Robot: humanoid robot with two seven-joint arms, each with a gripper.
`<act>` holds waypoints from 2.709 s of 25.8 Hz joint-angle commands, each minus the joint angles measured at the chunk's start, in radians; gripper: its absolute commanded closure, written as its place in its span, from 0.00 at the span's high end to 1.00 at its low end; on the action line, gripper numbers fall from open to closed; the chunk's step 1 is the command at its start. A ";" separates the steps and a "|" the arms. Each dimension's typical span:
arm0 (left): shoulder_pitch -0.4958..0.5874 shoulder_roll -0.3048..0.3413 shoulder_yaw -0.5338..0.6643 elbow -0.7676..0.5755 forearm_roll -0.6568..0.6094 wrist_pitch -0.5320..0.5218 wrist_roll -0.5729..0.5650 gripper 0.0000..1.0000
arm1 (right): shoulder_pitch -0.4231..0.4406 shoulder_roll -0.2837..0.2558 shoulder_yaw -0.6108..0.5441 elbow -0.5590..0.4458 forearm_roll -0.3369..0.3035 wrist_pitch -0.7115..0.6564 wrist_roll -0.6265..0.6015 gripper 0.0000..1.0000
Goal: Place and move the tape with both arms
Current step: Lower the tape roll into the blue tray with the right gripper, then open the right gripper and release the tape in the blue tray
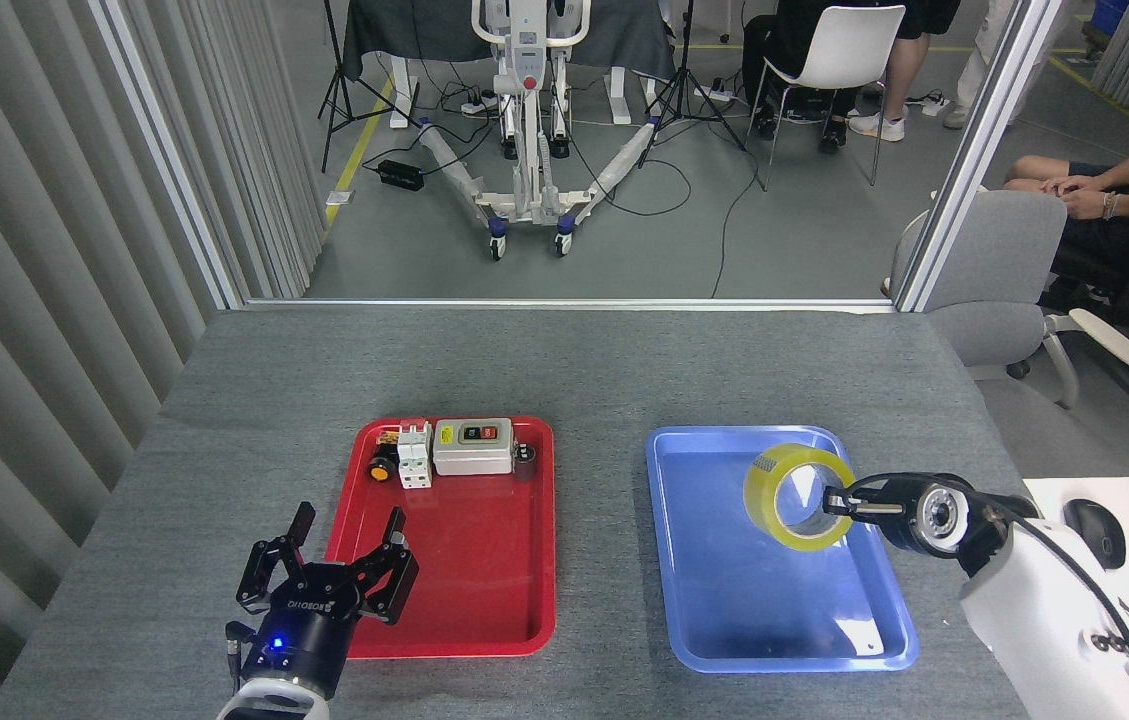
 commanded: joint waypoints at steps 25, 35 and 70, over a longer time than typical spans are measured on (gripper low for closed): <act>-0.032 0.005 -0.034 0.037 -0.001 0.008 0.002 1.00 | -0.254 0.050 0.337 0.428 -0.167 0.001 0.012 0.16; -0.057 0.003 -0.035 0.038 -0.002 0.001 0.001 1.00 | -0.236 0.045 0.336 0.428 -0.162 -0.011 -0.028 0.20; -0.084 0.008 -0.039 0.037 -0.002 0.004 0.001 1.00 | -0.222 0.047 0.336 0.426 -0.161 -0.014 -0.061 0.43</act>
